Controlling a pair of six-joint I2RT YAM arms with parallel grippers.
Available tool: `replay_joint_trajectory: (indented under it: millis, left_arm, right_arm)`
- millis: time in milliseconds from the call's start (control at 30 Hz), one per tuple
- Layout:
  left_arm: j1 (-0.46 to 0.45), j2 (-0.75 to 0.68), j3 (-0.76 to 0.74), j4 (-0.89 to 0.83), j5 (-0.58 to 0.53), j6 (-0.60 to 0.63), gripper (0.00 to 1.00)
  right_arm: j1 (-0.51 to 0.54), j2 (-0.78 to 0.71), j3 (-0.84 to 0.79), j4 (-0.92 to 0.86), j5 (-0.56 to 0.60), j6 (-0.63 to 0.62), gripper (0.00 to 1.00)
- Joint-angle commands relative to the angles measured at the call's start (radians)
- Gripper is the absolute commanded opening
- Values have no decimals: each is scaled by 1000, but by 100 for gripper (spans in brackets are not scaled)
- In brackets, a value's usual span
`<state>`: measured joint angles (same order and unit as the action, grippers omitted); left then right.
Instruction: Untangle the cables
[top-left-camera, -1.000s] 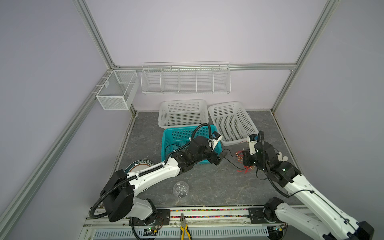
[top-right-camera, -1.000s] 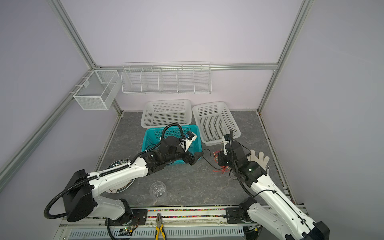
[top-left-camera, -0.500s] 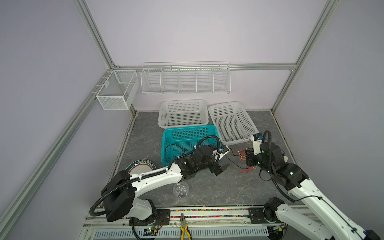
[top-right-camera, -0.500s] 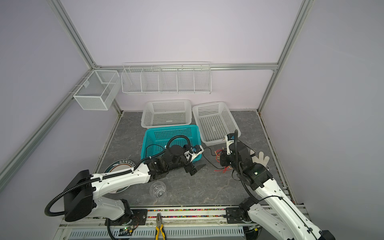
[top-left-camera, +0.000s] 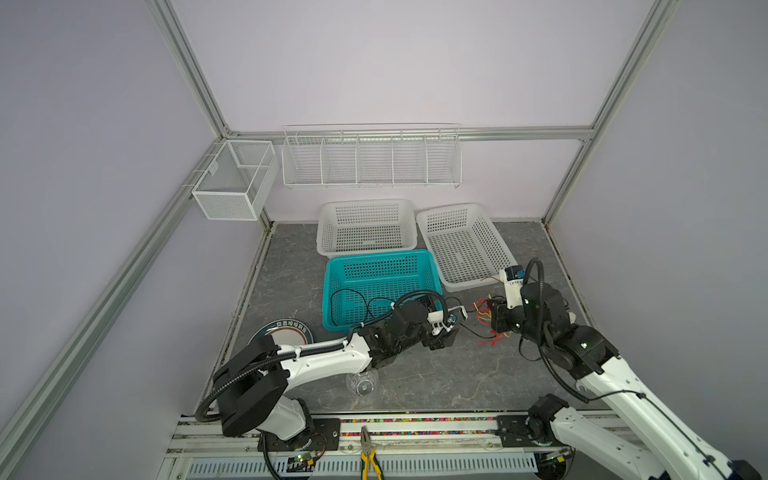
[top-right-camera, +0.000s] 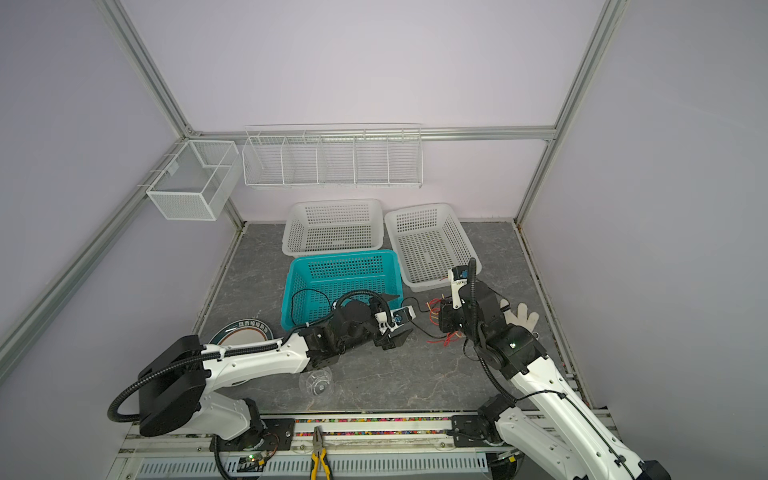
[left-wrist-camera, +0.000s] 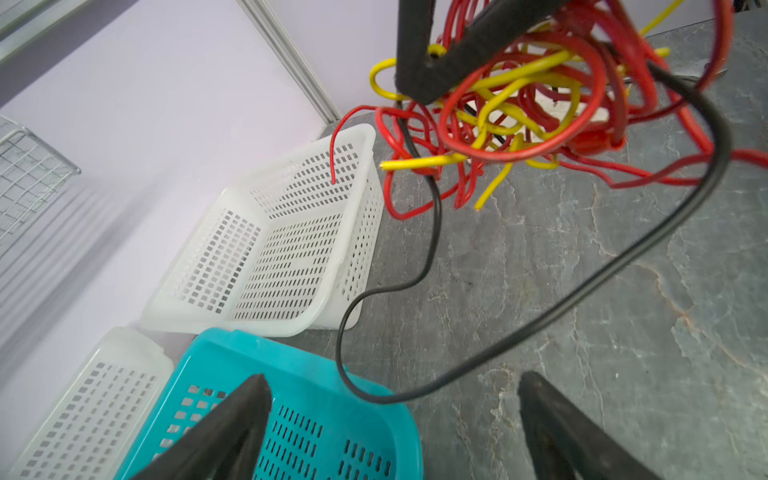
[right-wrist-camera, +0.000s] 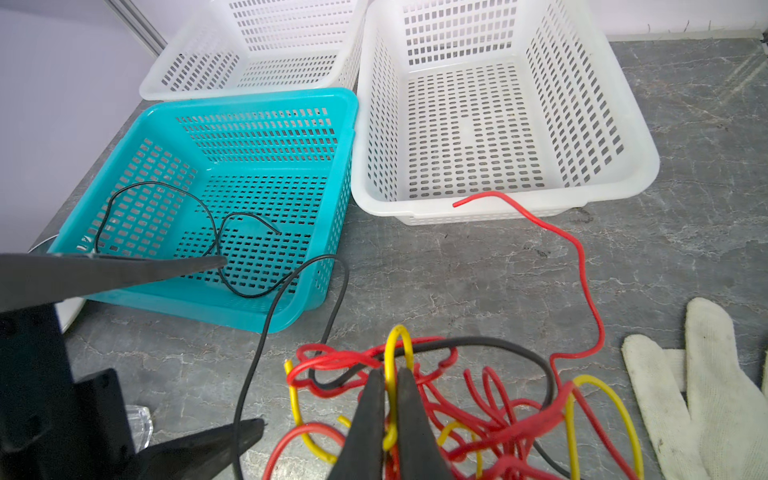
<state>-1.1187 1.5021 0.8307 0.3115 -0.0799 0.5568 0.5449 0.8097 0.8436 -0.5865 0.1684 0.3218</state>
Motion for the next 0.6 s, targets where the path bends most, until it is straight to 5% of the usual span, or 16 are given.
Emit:
replay_joint_trajectory:
  millis: [0,167,433,567]
  left_arm:
    - [-23,33,36,45,25,59,88]
    - [-38,56,41,61,14,53,71]
    - [-41,46,79,34,-29,5,0]
    - [-40,24,107,-19,-47,-22,0]
  right_arm:
    - [-4,-4,18,25,-16,4,10]
    - [-5,5,8,37,-27,9,10]
    - [-5,41,-30,71,0,16,10]
    - [-12,87,-80,117,24,26,10]
